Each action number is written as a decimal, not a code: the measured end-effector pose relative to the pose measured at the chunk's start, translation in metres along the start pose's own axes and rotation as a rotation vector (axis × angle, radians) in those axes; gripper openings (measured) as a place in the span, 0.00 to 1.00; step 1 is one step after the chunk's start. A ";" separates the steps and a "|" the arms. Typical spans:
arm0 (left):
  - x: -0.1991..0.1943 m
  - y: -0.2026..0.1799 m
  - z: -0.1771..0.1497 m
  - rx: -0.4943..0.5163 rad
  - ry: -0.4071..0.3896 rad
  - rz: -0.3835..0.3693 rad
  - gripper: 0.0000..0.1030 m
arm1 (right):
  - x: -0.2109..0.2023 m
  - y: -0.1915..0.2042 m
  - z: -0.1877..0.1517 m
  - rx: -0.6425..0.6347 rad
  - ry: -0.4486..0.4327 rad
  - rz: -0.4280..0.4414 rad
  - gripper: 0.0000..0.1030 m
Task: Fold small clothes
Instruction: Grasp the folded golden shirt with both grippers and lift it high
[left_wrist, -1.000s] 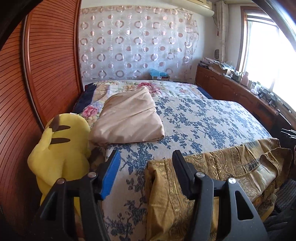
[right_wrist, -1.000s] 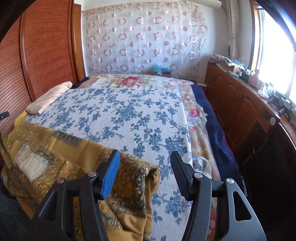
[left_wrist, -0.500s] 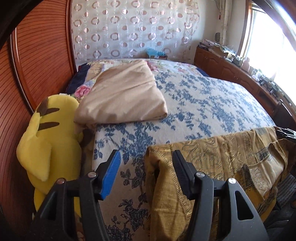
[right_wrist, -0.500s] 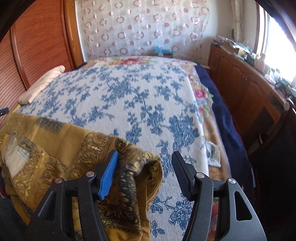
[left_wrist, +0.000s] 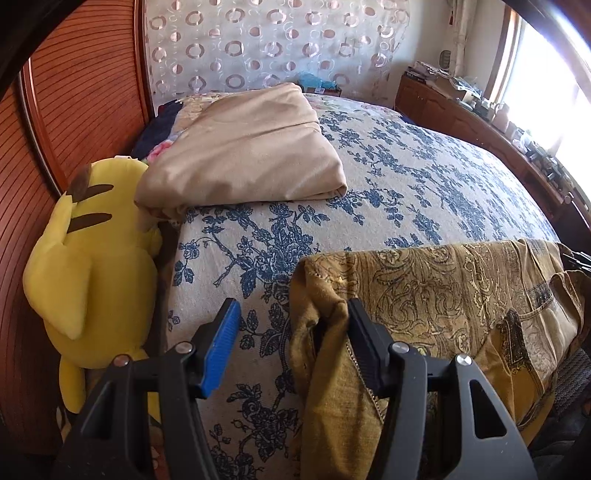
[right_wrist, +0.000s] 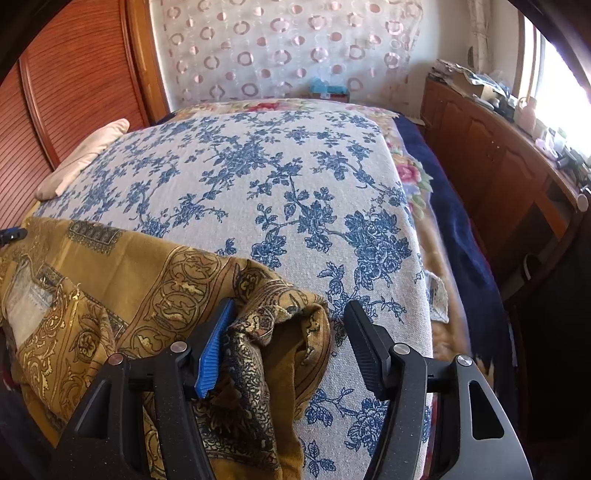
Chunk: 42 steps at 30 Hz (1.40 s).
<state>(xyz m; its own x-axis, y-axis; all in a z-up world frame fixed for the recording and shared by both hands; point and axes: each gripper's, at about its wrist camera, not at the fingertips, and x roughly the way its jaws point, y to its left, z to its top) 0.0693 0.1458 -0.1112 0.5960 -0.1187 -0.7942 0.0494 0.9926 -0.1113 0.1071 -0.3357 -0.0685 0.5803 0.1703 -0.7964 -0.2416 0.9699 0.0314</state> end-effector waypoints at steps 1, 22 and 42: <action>0.000 0.000 0.000 0.002 -0.001 -0.002 0.56 | 0.000 0.000 0.000 -0.001 0.000 -0.001 0.61; -0.099 -0.040 0.016 0.073 -0.188 -0.183 0.02 | -0.066 0.031 0.008 -0.030 -0.144 0.163 0.06; -0.299 -0.035 0.093 0.112 -0.668 -0.138 0.02 | -0.276 0.053 0.110 -0.167 -0.616 0.130 0.05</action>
<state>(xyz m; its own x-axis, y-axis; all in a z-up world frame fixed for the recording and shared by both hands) -0.0362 0.1493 0.1858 0.9425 -0.2376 -0.2348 0.2214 0.9707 -0.0936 0.0198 -0.3123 0.2193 0.8658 0.4012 -0.2991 -0.4286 0.9030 -0.0294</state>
